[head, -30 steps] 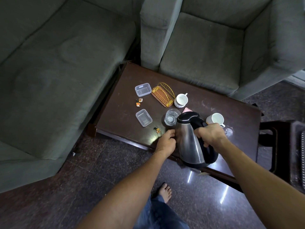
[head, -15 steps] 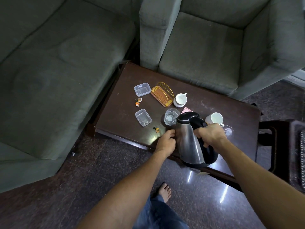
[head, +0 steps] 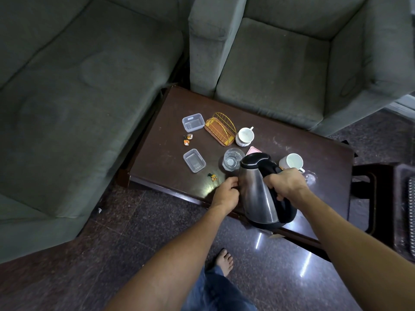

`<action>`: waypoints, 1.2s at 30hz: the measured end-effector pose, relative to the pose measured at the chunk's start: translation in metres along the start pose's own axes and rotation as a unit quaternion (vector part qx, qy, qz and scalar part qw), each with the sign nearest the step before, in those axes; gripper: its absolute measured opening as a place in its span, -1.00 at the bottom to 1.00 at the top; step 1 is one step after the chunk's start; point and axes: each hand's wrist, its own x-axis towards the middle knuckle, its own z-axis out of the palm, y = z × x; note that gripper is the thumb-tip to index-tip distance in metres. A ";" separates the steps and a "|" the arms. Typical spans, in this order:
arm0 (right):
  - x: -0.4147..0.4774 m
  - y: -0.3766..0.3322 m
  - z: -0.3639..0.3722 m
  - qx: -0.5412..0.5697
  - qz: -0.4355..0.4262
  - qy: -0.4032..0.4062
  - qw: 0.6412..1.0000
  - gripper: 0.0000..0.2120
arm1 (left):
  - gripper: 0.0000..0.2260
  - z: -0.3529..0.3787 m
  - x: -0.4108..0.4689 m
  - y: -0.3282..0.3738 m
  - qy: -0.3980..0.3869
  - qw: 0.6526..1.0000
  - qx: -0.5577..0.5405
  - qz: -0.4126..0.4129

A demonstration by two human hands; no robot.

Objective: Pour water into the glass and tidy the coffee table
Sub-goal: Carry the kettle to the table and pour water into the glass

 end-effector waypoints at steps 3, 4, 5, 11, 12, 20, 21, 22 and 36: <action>0.000 -0.001 0.000 0.003 0.002 0.000 1.000 -0.86 | -0.51 0.001 0.001 -0.001 0.001 1.000 0.001 0.001; 0.000 -0.001 0.000 0.003 0.002 -0.001 1.000 -0.87 | -0.51 0.001 0.001 -0.001 0.000 1.000 0.002 0.000; 0.000 -0.001 0.000 0.003 0.002 -0.002 1.000 -0.87 | -0.50 0.001 0.002 -0.002 0.000 1.000 0.001 0.000; 0.000 0.000 -0.001 0.005 0.002 0.003 1.000 -0.86 | -0.50 0.001 -0.001 -0.001 -0.001 1.000 -0.004 0.002; 0.000 0.000 -0.002 0.005 0.001 0.004 1.000 -0.86 | -0.50 0.001 -0.001 -0.001 -0.001 1.000 -0.004 0.003; 0.000 0.000 -0.001 0.007 0.004 -0.001 1.000 -0.86 | -0.51 0.001 -0.002 0.000 -0.002 1.000 -0.006 0.002; 0.000 -0.001 -0.001 0.006 0.004 -0.001 1.000 -0.86 | -0.51 0.001 -0.001 0.000 -0.002 1.000 -0.007 0.002; 0.000 -0.001 -0.001 0.005 0.004 -0.002 1.000 -0.86 | -0.51 0.000 -0.001 0.000 -0.002 1.000 -0.008 0.003; -0.001 -0.003 0.001 0.000 0.008 -0.002 1.000 -0.83 | -0.49 0.000 0.001 -0.006 0.002 1.000 -0.004 -0.005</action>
